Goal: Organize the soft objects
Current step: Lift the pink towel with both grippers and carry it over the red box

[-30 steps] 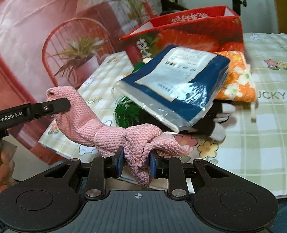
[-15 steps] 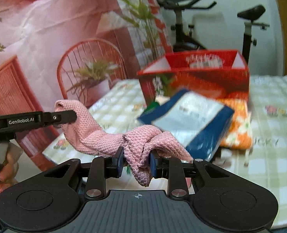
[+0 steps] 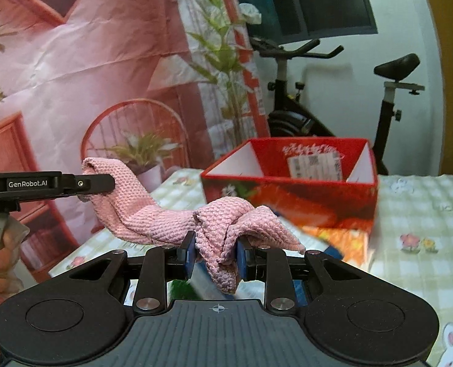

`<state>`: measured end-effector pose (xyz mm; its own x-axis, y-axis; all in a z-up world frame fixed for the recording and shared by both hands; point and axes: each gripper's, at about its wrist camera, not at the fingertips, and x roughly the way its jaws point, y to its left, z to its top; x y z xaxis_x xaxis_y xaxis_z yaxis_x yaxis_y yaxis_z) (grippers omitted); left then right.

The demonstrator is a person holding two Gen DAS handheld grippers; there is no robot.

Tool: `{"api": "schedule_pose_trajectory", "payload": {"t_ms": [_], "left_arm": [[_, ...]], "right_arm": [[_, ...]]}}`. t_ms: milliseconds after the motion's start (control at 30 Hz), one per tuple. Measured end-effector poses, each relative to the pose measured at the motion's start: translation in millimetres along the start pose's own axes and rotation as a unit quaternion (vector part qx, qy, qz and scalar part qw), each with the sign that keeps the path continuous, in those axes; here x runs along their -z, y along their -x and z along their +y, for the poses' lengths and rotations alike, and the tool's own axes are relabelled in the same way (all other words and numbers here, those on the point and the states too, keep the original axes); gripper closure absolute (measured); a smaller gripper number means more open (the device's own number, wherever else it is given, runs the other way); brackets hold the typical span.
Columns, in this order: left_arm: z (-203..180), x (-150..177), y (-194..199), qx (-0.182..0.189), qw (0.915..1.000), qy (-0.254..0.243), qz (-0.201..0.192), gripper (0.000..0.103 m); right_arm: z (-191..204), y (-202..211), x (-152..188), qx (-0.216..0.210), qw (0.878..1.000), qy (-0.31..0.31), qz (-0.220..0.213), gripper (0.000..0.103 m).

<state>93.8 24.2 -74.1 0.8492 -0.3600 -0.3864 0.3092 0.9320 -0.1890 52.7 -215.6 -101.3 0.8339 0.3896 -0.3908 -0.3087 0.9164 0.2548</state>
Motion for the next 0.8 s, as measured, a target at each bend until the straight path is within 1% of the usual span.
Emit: {"api": "schedule_pose_trajectory", "payload": {"t_ms": [67,267,433,500,567,633,800], "left_arm": [[-2,-9,-10,0.005,1.0,-0.001,0.003,0.084],[-7,-37,-49,0.004,0.9998,-0.014,0.012,0.084],[-8,-59,-93,-0.007,0.9998,-0.011,0.018,0.084],[-8,-67,-113,-0.015,0.9996,-0.014,0.021,0.084],[-8,-75,-137,-0.018,0.9993,-0.017,0.026,0.084],[-7,-79,-162,-0.023,0.9987,-0.016,0.043,0.084],[-4,-77,-212,-0.025,0.9953,-0.02,0.092,0.084]], "right_arm": [[-8,-4,-9,0.005,1.0,0.0,-0.006,0.079],[-34,-26,-41,0.02,1.0,0.003,-0.018,0.079],[-60,-61,-74,0.033,0.999,0.014,-0.016,0.079],[-77,-77,-88,0.041,0.999,0.019,-0.014,0.079],[-94,-95,-99,0.05,0.999,0.017,-0.007,0.079],[-109,-113,-105,0.058,0.998,0.016,0.006,0.079],[-143,-156,-105,0.067,0.997,0.005,0.048,0.079]]}}
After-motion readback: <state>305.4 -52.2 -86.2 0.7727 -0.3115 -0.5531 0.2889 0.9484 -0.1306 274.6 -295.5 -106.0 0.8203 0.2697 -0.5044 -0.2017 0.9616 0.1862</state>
